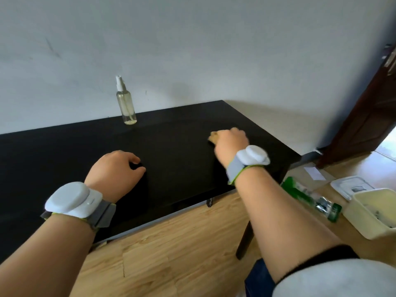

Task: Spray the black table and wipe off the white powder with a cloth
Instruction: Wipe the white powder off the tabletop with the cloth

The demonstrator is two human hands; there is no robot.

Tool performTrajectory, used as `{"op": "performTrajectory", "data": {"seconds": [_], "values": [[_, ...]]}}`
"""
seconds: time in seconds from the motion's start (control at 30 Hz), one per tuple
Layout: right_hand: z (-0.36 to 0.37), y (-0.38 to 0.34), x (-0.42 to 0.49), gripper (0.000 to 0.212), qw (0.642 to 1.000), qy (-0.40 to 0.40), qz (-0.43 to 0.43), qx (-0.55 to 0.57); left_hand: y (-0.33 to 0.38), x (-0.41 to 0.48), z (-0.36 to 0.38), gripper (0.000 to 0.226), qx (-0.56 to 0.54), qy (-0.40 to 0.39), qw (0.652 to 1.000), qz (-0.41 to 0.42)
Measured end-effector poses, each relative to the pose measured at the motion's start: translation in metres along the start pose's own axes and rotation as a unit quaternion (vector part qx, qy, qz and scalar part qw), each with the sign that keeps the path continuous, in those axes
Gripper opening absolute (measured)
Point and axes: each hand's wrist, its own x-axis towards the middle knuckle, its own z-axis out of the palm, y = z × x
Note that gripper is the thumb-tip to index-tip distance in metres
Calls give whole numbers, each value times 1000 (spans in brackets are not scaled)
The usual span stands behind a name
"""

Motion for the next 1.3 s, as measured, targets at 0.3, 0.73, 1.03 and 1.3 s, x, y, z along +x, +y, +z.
{"op": "performTrajectory", "data": {"seconds": [0.3,0.73,1.03,1.3], "values": [[10,-28,27,34,995,-46,-82,-12,1,9,-5,35,34,0,999,-2],[-23,124,42,22,976,147,162,-3,-4,14,-8,33,26,-10,1000,7],[-13,21,-80,40,987,107,-96,69,-3,12,-7,35,31,-27,999,8],[-14,76,-58,39,992,119,32,19,-1,11,-6,35,30,-19,999,0]]}}
